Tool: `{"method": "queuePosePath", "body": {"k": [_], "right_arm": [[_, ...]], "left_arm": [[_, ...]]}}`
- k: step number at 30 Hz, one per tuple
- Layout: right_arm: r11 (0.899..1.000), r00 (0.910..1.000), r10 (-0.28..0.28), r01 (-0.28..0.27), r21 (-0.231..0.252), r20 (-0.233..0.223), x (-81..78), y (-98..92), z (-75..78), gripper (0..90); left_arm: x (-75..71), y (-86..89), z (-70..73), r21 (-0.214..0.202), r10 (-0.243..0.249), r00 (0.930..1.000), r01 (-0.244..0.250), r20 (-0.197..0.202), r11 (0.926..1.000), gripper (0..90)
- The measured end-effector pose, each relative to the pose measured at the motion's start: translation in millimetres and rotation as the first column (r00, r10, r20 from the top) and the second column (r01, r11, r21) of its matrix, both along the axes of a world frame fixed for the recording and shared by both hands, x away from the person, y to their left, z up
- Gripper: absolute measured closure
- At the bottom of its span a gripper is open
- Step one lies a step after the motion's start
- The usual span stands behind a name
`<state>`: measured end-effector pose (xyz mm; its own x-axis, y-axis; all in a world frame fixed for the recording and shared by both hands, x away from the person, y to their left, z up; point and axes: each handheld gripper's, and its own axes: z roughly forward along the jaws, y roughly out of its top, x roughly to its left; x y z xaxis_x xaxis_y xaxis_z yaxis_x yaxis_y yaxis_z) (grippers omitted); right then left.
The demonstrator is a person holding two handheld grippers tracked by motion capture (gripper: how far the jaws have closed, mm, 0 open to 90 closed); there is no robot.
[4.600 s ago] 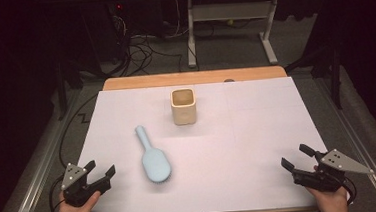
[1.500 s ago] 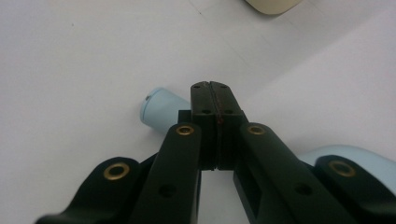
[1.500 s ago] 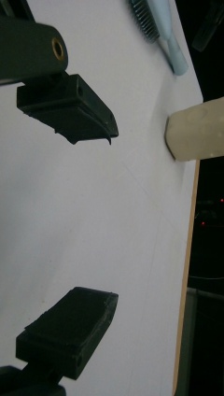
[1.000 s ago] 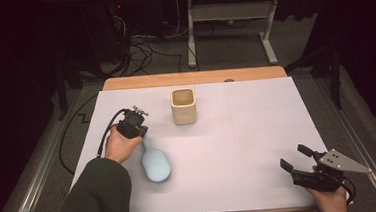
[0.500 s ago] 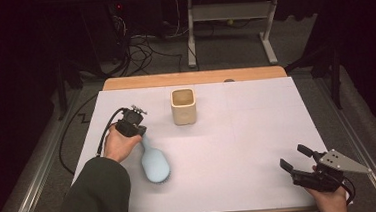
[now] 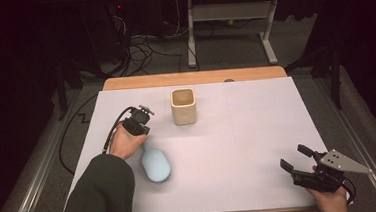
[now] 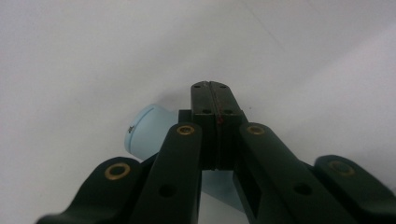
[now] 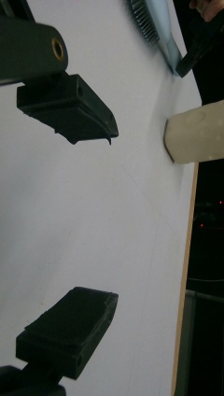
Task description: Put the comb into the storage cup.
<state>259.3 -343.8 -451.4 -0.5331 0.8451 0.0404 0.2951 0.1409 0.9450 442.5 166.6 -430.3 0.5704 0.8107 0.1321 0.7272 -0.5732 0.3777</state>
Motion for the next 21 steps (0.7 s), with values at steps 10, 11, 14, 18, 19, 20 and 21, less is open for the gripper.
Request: {"method": "queuePosePath", "body": {"k": [10,11,14,18,19,20,21], "right_arm": [[1.0,1.0,0.003,-0.003,0.001,0.0,-0.1,0.4,-0.1,18.9],[1.0,1.0,0.002,-0.002,0.001,0.0,-0.1,0.4,-0.1,18.9],[1.0,1.0,0.002,-0.002,0.0,0.0,-0.1,0.5,-0.1,18.9],[1.0,1.0,0.004,-0.004,-0.002,-0.001,0.0,0.8,-0.1,18.9],[1.0,1.0,0.004,-0.004,-0.002,-0.001,0.0,0.8,-0.1,18.9],[1.0,1.0,0.005,-0.005,-0.002,-0.001,0.0,0.8,-0.2,18.9],[1.0,1.0,0.005,-0.005,-0.002,-0.001,0.0,0.8,-0.2,18.9]], "left_arm": [[-9.5,14.4,0.4,-0.01,0.03,0.9995,-0.03,-0.01,0.9995,90.0],[-10.8,15.3,0.2,-0.01,0.03,0.9995,-0.03,-0.013,0.9995,90.0],[-14.6,17.1,-0.6,-0.015,0.031,0.9993,-0.032,-0.018,0.9994,90.0],[-20.7,20.5,-0.6,-0.034,0.037,0.9989,-0.037,-0.028,0.9987,90.0],[-22.3,21.4,-0.6,-0.04,0.039,0.9988,-0.04,-0.03,0.9984,90.0],[-23.9,22.1,-0.4,-0.042,0.042,0.9986,-0.043,-0.032,0.9982,90.0],[-25.4,22.7,-0.3,-0.045,0.044,0.9985,-0.045,-0.032,0.998,90.0]]}}
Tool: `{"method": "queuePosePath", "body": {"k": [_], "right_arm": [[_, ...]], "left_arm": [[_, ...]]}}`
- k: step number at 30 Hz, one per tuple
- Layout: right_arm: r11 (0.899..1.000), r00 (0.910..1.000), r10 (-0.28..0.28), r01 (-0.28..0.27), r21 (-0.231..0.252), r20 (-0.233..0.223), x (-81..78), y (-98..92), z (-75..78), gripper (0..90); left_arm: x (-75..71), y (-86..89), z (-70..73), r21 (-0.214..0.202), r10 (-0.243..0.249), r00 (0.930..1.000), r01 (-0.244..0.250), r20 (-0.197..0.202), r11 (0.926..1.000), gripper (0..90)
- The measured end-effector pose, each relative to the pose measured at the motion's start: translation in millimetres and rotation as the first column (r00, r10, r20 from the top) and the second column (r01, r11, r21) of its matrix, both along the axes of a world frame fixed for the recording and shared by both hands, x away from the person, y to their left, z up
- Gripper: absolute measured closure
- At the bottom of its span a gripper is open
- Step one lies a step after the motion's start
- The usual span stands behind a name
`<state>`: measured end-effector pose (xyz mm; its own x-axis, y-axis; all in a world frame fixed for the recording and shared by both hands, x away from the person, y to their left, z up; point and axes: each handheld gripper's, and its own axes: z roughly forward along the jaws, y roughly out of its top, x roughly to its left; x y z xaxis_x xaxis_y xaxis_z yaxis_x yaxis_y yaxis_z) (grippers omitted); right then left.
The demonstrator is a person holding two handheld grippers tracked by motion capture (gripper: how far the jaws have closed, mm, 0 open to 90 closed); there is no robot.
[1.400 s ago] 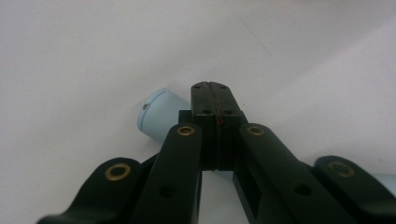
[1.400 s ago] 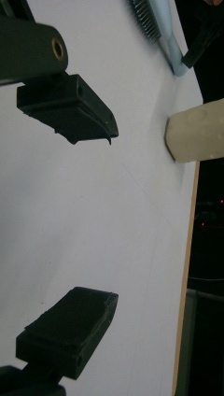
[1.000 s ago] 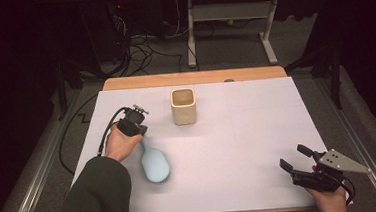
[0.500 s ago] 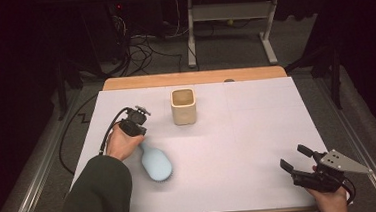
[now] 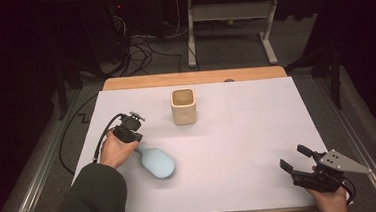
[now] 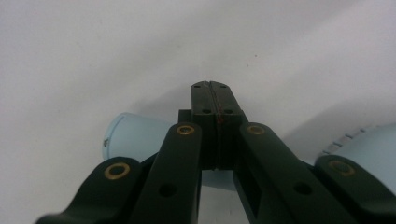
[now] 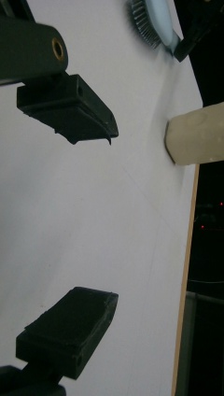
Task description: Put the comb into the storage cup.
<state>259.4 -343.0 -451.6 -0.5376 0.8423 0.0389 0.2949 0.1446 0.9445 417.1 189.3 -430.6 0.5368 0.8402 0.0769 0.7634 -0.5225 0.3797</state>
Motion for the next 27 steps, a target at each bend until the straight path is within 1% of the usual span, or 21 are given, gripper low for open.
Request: {"method": "queuePosePath", "body": {"k": [4,6,11,15,23,26,27], "right_arm": [[1.0,1.0,0.001,-0.001,-0.002,0.003,-0.2,0.5,0.1,18.9],[1.0,1.0,0.004,-0.004,-0.004,0.001,-0.2,0.8,0.2,18.9],[1.0,1.0,0.005,-0.005,-0.005,0.005,-0.6,1.0,0.4,18.9],[1.0,1.0,0.006,-0.006,-0.005,0.006,-0.5,0.9,0.3,18.9],[1.0,1.0,0.008,-0.008,-0.006,0.005,-0.6,1.2,0.5,18.9],[1.0,1.0,0.005,-0.005,-0.007,0.005,-0.8,1.5,0.5,18.9],[1.0,1.0,0.005,-0.005,-0.007,0.005,-0.8,1.5,0.5,18.9]], "left_arm": [[-6.0,3.6,0.1,-0.009,0.011,0.9999,-0.011,-0.008,0.9999,90.0],[-7.9,5.5,-0.3,-0.015,0.015,0.9997,-0.016,-0.018,0.9998,90.0],[-13.3,8.9,-0.5,-0.014,0.027,0.9988,-0.028,-0.041,0.9995,90.0],[-18.4,12.6,-1.0,-0.025,0.035,0.9981,-0.036,-0.05,0.999,90.0],[-30.0,19.9,-1.7,-0.033,0.032,0.997,-0.035,-0.07,0.9989,90.0],[-33.9,23.6,-1.9,-0.043,0.034,0.9966,-0.038,-0.075,0.9984,90.0],[-35.0,24.9,-1.8,-0.039,0.034,0.9966,-0.037,-0.075,0.9985,90.0]]}}
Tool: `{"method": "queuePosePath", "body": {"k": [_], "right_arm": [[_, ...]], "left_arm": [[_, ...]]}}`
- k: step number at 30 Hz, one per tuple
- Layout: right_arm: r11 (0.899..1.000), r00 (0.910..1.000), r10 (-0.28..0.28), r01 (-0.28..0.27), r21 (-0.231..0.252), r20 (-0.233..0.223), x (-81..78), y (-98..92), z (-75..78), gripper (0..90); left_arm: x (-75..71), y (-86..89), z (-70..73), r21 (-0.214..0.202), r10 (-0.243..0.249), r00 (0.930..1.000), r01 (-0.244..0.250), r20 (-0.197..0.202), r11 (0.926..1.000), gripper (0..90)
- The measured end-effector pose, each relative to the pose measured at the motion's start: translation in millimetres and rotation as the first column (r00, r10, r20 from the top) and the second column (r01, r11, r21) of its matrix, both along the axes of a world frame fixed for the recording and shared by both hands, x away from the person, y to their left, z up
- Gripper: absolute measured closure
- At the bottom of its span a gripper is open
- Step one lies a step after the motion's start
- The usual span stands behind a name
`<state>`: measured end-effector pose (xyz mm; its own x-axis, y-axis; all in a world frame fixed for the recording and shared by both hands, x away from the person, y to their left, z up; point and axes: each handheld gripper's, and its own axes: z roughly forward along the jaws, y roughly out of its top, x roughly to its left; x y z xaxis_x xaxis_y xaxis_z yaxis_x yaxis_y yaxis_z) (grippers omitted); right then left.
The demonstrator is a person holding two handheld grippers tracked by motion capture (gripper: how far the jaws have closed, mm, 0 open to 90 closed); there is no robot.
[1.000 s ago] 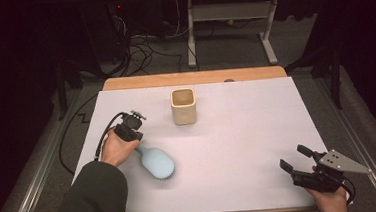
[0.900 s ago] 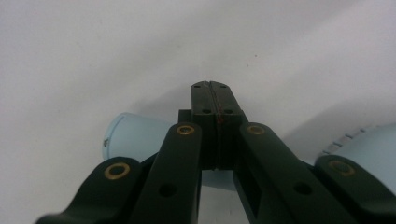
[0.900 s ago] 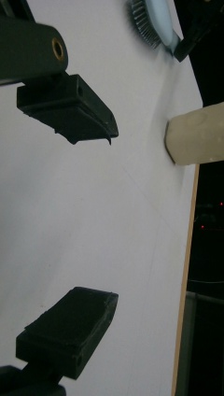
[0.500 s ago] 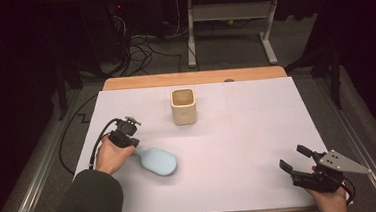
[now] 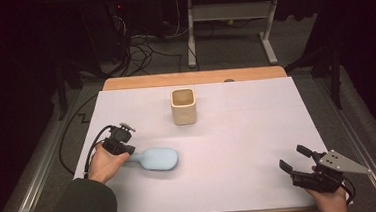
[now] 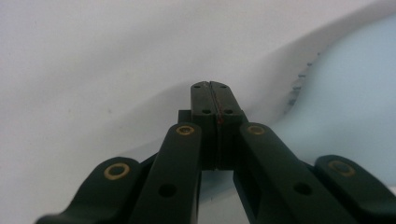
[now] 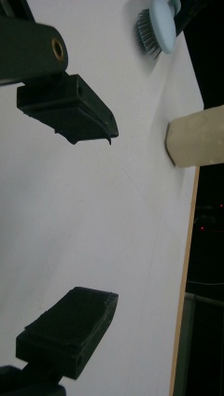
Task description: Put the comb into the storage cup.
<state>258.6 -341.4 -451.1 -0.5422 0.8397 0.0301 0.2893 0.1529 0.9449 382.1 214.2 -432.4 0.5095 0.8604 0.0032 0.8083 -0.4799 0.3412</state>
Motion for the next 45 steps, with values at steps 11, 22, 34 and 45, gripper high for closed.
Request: {"method": "queuePosePath", "body": {"k": [11,22,34,45], "right_arm": [[1.0,1.0,-0.001,0.001,-0.002,-0.003,0.1,0.4,0.0,18.9],[1.0,1.0,-0.003,0.003,-0.001,-0.006,0.3,0.5,-0.1,18.9],[1.0,1.0,-0.005,0.005,-0.003,-0.006,0.4,0.9,-0.2,18.9],[1.0,1.0,-0.004,0.004,-0.005,-0.005,0.4,1.0,-0.2,18.9]], "left_arm": [[-12.6,18.7,-3.2,-0.028,0.027,0.9995,-0.027,-0.015,0.9992,89.9],[-32.2,17.7,-10.8,-0.055,0.001,0.9994,-0.003,-0.035,0.9985,89.9],[-55.1,13.1,-13.7,-0.125,-0.014,0.9997,0.011,-0.02,0.992,89.7],[-65.9,6.5,-15.7,-0.169,-0.022,0.9997,0.019,-0.013,0.9854,89.7]]}}
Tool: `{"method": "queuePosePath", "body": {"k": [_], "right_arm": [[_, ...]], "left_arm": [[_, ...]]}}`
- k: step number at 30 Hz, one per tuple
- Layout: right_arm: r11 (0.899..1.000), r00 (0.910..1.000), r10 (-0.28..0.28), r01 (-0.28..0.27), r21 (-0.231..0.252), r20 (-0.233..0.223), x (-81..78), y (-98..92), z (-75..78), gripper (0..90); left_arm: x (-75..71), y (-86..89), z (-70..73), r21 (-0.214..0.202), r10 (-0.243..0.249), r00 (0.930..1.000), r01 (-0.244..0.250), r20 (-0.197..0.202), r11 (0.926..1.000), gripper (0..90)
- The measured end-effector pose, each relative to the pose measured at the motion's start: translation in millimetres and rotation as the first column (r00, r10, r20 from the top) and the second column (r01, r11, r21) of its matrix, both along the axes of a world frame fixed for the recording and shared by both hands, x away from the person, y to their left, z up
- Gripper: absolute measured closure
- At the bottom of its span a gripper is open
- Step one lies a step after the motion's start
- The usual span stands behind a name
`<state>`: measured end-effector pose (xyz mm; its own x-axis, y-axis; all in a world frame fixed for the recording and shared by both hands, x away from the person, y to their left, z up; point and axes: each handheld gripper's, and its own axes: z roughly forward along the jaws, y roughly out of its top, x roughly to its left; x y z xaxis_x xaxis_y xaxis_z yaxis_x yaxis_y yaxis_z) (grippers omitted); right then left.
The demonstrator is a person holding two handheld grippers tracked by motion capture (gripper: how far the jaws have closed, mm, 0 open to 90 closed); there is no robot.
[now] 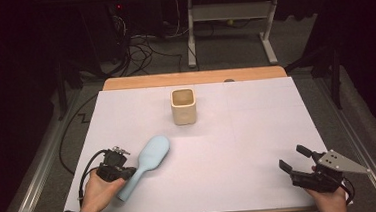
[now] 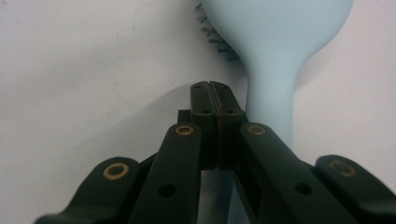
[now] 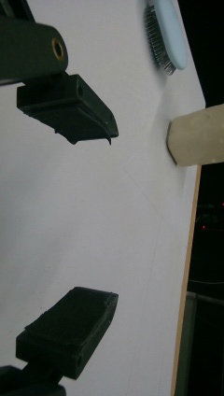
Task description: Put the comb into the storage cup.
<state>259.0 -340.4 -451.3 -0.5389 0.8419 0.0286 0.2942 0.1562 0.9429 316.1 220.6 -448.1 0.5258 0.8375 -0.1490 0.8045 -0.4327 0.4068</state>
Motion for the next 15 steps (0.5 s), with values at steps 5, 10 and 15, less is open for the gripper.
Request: {"method": "queuePosePath", "body": {"k": [5,10,15], "right_arm": [[1.0,1.0,0.0,0.0,-0.001,0.0,-0.1,0.1,0.0,18.9],[1.0,1.0,0.001,-0.001,-0.002,0.002,-0.1,0.1,0.1,18.9],[1.0,1.0,0.001,-0.001,-0.003,0.0,-0.1,0.2,0.1,18.9]], "left_arm": [[-3.0,-2.1,-0.5,-0.009,0.0,1.0,0.0,0.004,1.0,89.2],[-4.8,-3.0,-1.2,-0.011,0.005,0.9998,-0.005,0.017,0.9999,88.3],[-4.9,-3.5,-1.0,-0.015,0.003,0.9999,-0.003,0.016,0.9999,84.1]]}}
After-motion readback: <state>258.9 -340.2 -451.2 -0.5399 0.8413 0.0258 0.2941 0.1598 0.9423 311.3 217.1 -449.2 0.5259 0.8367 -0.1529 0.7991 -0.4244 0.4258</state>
